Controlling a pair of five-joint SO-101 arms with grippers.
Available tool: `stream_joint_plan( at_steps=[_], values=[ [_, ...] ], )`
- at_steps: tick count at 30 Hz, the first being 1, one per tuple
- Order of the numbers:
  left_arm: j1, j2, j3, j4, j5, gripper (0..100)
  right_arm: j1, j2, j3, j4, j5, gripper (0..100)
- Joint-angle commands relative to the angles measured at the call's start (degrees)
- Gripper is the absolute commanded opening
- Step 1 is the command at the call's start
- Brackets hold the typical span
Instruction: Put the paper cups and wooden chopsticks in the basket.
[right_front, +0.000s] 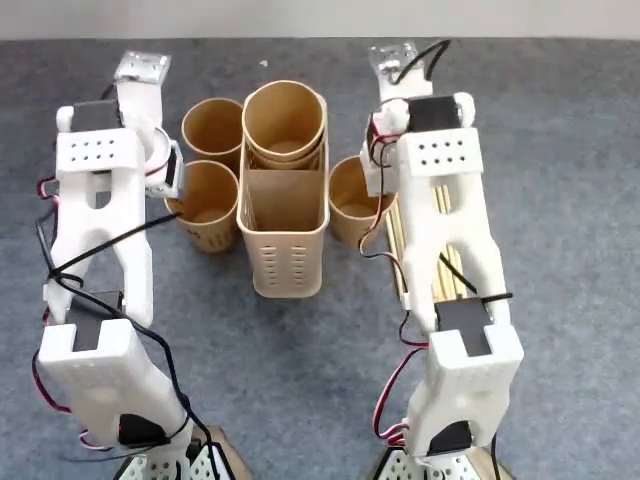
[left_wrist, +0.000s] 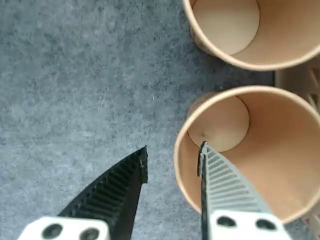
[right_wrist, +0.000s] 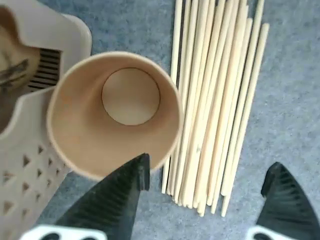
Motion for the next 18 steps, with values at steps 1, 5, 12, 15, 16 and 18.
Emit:
stream_joint_plan(
  at_steps=[1,5,12,15,16,18],
  values=[
    [-0.1,-0.4,2.9,-3.7,-0.4,19,-0.7,-0.5,7.4,-7.0,0.1,34.7],
    [-0.1,-0.4,6.5,-6.6,-0.4,16,-0.6,-0.5,10.6,-9.1,0.1,29.2],
    [0.5,-0.4,10.9,-10.9,-0.4,1,-0.7,-0.5,11.8,-8.9,0.2,2.4],
    [0.7,-0.8,10.4,-10.4,-0.4,0,-0.5,-0.7,11.6,-8.5,0.2,0.2],
    [0.6,-1.0,10.3,-10.4,-0.4,0,-0.3,-0.8,11.4,-8.2,0.2,0.3],
    [0.1,-1.7,9.1,-9.6,-0.4,0,1.1,-1.2,10.3,-4.6,0.4,0.5]
  ],
)
